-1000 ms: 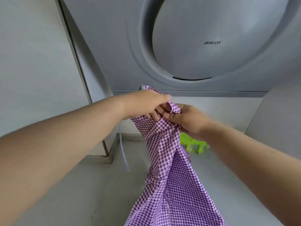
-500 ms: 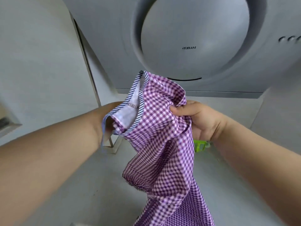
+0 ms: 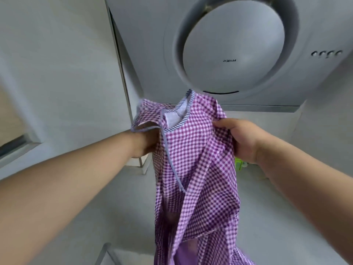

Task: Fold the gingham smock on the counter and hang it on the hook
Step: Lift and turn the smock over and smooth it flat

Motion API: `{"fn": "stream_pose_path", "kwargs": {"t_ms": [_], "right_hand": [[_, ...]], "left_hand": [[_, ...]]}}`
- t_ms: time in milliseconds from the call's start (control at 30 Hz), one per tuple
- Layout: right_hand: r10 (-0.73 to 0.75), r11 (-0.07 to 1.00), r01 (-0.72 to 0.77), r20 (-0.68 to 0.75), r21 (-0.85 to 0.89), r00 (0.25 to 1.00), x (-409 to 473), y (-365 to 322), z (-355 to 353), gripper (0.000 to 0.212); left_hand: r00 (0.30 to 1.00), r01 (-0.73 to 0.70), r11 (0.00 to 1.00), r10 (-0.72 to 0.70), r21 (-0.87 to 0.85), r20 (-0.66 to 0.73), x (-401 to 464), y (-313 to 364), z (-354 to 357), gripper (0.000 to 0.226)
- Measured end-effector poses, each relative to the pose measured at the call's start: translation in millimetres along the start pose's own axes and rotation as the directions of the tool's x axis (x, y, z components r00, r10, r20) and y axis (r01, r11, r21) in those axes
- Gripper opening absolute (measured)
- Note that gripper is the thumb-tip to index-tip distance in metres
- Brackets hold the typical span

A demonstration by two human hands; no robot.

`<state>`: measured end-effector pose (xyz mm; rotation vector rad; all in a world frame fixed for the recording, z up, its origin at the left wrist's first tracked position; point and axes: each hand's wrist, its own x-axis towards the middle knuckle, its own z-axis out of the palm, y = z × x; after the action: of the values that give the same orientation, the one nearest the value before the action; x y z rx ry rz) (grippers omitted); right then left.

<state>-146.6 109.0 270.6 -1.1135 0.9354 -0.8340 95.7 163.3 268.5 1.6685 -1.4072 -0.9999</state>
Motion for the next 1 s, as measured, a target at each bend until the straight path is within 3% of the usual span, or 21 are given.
{"fn": "stream_pose_path", "kwargs": {"t_ms": [33,67,167,267,367,467,533,700,767,900,1000], "right_hand": [[0.012,1.000,-0.013,-0.068,-0.011,0.998,-4.0,5.1,3.0,0.025],[0.023,1.000,-0.025,-0.136,-0.018,0.990,-10.6,11.9,9.4,0.022],[0.055,0.997,-0.067,-0.292,-0.031,0.955,-23.6,29.2,21.9,0.020],[0.040,0.997,-0.065,-0.389,-0.052,0.920,-33.6,48.1,29.3,0.019],[0.006,0.990,-0.066,-0.430,-0.125,0.903,-47.4,67.4,38.2,0.019],[-0.028,0.966,-0.066,-0.355,-0.250,0.935,-60.6,78.9,47.4,0.020],[-0.059,0.937,-0.025,-0.230,-0.348,0.971,-68.8,81.6,57.9,0.024],[-0.121,0.822,0.163,0.112,-0.545,0.986,-95.1,84.0,88.1,0.026],[-0.156,0.793,0.235,0.186,-0.563,0.970,-103.9,85.7,99.0,0.023],[-0.227,0.776,0.300,0.198,-0.555,0.954,-112.7,91.9,103.5,0.019],[-0.323,0.728,0.285,0.054,-0.623,0.945,-114.2,102.3,96.2,0.011]], "left_hand": [[1.000,0.016,0.988,-0.014,-0.157,0.010,-4.5,-4.6,-8.2,0.018],[0.999,0.034,0.977,-0.028,-0.209,0.036,-13.2,-10.1,-15.7,0.020],[0.998,0.054,0.973,-0.060,-0.224,-0.022,-29.9,-34.1,-49.6,0.033],[0.994,0.078,0.959,-0.097,-0.272,-0.057,-46.5,-50.0,-76.4,0.028],[0.992,0.089,0.985,-0.101,-0.150,-0.072,-61.8,-67.5,-97.6,0.030],[0.996,0.068,0.995,-0.063,0.077,-0.068,-82.6,-64.5,-90.5,0.024],[0.998,0.054,0.991,-0.050,0.120,-0.033,-93.3,-55.7,-76.8,0.027],[0.960,-0.128,0.929,0.029,0.347,0.277,-115.0,-41.8,-38.9,0.061],[0.923,-0.184,0.904,0.024,0.387,0.383,-118.2,-40.8,-23.3,0.061],[0.922,-0.236,0.876,0.066,0.420,0.380,-123.3,-39.1,-8.8,0.028],[0.948,-0.234,0.861,0.098,0.451,0.304,-125.5,-39.6,-11.6,0.022]]}}
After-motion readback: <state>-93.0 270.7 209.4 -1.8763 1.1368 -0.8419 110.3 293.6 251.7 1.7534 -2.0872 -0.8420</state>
